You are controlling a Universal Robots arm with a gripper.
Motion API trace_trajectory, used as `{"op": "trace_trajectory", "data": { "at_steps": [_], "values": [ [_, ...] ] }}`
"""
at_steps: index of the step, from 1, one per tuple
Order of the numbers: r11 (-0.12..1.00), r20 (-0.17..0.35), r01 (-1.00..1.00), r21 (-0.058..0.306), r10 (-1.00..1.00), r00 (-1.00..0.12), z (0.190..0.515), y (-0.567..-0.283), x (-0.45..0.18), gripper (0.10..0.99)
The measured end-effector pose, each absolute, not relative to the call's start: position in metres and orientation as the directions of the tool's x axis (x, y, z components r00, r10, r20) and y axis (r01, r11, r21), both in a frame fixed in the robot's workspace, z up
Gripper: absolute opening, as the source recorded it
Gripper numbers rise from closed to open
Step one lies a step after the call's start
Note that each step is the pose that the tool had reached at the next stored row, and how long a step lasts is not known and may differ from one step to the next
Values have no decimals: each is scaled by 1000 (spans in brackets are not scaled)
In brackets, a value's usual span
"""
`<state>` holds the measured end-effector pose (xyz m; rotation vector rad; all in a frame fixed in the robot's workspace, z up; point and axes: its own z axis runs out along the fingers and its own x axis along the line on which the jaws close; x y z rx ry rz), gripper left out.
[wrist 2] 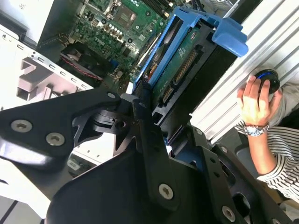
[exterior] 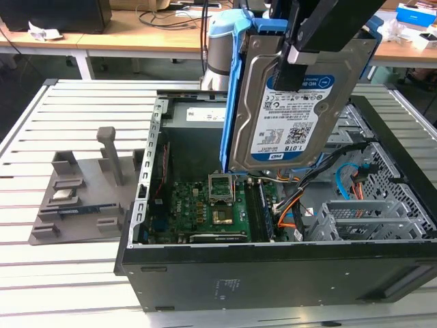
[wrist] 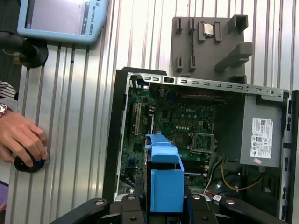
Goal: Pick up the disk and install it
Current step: 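Pick up the disk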
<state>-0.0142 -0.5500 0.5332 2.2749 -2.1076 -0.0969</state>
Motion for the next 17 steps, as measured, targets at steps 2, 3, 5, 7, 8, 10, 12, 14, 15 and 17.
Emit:
{"op": "trace_trajectory", "data": {
  "at_steps": [2,3,5,7,8,10,12,14,15,17],
  "values": [
    [-77,-19,-995,71,-997,76,531,-550,-14,365],
    [-77,-19,-995,71,-997,76,531,-550,-13,365],
    [-77,-19,-995,71,-997,76,529,-550,-12,365],
    [-77,-18,-995,71,-997,76,528,-550,-9,365],
    [-77,-18,-995,71,-997,76,528,-550,-8,365],
    [-77,-18,-995,71,-997,76,528,-550,-4,365],
    [-77,-18,-995,71,-997,76,528,-550,0,365],
    [-77,-17,-995,71,-997,76,527,-550,5,365],
    [-77,-17,-995,71,-997,76,527,-550,7,365],
    [-77,-16,-995,71,-997,76,527,-550,10,365]
  ]
}}
